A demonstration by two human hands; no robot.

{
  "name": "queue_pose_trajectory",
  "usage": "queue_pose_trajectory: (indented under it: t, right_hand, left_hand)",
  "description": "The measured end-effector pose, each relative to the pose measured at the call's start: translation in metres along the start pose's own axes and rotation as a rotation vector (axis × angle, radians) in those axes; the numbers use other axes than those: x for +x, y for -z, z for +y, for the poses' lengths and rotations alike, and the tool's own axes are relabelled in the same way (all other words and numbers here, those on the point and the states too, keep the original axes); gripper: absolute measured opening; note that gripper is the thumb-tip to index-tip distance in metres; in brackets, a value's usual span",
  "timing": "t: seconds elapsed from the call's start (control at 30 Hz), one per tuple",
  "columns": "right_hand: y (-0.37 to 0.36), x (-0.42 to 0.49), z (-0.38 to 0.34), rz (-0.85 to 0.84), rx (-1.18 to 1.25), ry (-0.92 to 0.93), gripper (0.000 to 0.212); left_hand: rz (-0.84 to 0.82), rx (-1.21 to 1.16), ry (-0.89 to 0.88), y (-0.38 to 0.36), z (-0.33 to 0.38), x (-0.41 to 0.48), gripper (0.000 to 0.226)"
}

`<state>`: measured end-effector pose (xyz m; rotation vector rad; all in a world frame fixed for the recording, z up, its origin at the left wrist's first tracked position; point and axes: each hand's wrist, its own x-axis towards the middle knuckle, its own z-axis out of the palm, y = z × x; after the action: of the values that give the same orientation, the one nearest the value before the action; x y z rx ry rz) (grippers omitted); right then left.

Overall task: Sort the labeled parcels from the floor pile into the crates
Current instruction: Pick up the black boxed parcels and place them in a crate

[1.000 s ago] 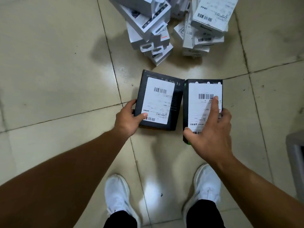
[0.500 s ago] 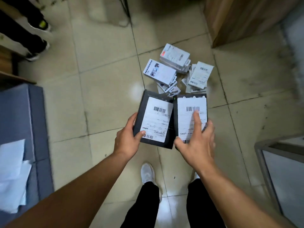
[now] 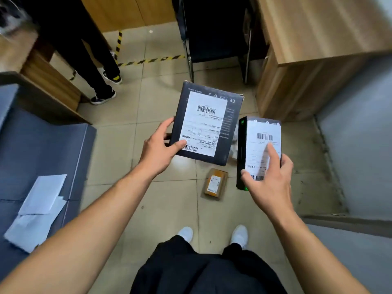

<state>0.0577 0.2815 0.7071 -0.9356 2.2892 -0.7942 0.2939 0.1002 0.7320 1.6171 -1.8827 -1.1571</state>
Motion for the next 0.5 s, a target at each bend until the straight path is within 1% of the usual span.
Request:
queue_pose_trajectory:
  t: [0.13, 0.23, 0.3, 0.4, 0.5]
  right_hand:
    - [0.031, -0.042, -0.027, 0.146, -0.008, 0.018, 0.095]
    - [0.038, -0.075, -0.049, 0.281, -0.06, 0.002, 0.097]
    - [0.039, -0.095, -0.059, 0.348, -0.052, -0.026, 0.098]
    - [0.036, -0.136, -0.071, 0.469, -0.007, -0.075, 0.097]
    - [0.032, -0.182, -0.074, 0.596, -0.014, -0.143, 0.096]
  left_hand:
    - [-0.069, -0.107, -0.089, 0.016, 0.015, -0.021, 0.069]
    - [-0.164, -0.167, -0.156, 0.032, 0.018, -0.025, 0.067]
    - [-0.224, -0.186, -0.187, 0.041, 0.017, -0.023, 0.068]
    - [-0.348, -0.223, -0.25, 0.055, 0.023, -0.028, 0.067]
    - [-0.486, -0.241, -0.319, 0.061, 0.033, -0.044, 0.066]
